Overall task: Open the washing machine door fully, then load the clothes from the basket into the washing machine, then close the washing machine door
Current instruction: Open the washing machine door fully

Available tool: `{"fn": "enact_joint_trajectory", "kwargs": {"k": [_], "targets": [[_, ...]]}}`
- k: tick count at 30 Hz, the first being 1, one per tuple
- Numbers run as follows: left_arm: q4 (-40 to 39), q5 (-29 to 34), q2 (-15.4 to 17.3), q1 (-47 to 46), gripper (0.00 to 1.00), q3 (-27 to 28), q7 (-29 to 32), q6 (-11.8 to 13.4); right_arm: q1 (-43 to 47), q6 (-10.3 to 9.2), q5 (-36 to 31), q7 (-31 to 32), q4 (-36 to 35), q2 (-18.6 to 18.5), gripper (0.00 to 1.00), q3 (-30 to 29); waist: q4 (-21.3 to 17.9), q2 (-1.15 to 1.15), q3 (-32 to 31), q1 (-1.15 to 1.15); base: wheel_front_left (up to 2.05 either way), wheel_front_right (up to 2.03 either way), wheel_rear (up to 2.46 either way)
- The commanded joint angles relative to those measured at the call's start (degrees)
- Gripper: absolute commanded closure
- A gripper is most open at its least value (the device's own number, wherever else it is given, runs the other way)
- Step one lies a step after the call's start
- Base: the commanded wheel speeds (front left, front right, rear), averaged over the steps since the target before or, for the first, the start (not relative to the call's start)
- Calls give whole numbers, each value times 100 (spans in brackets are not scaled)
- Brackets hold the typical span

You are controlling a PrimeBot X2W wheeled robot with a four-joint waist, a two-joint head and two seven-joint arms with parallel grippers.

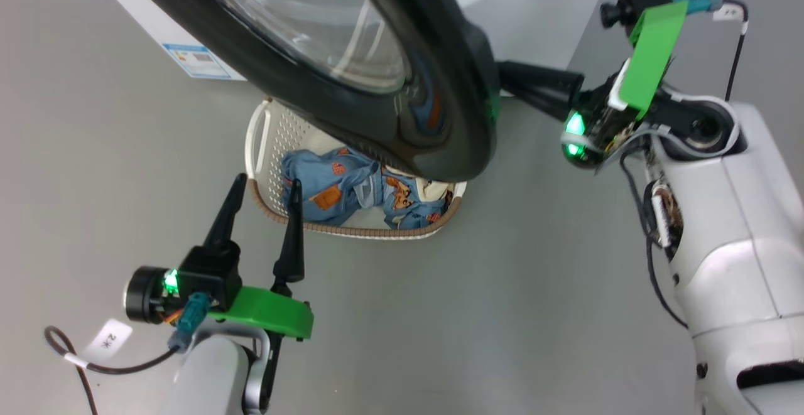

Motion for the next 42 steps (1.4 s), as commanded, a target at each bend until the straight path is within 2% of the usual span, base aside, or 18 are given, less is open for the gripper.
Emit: {"fn": "enact_joint_trajectory", "kwargs": {"k": [1, 11, 22, 32, 40, 41, 42], "targets": [[-70, -12, 115, 87, 0, 135, -46, -20, 191, 9, -59, -54, -236, 175, 100, 176, -1, 0, -160, 0, 0, 0, 0], [67, -29, 115, 310, 0, -25, -46, -81, 820, 9, 416, -460, -407, 183, 100, 993, 74, 0, -558, 0, 0, 0, 0], [100, -103, 115, 468, 0, -65, -46, -58, 1008, 9, 862, -889, -314, 183, 100, 1684, 144, 0, -813, 0, 0, 0, 0], [105, -79, 115, 522, 0, 23, -46, -62, 1032, 9, 984, -1116, -195, 176, 100, 1798, 119, 0, -916, 0, 0, 0, 0], [103, -62, 115, 551, 0, 100, -46, -73, 1244, 9, 1230, -1489, -475, -1, 100, 1407, 25, 0, -1003, 0, 0, 0, 0], [101, -59, 115, 560, 0, 127, -46, -73, 1360, 9, 1255, -1663, -658, -81, 87, 1269, -10, 0, -1028, 0, 0, 0, 0], [99, -58, 115, 565, 0, 138, -46, -73, 1439, 9, 1291, -1712, -760, -110, 53, 1206, -28, 0, -1038, 0, 0, 0, 0]]}}
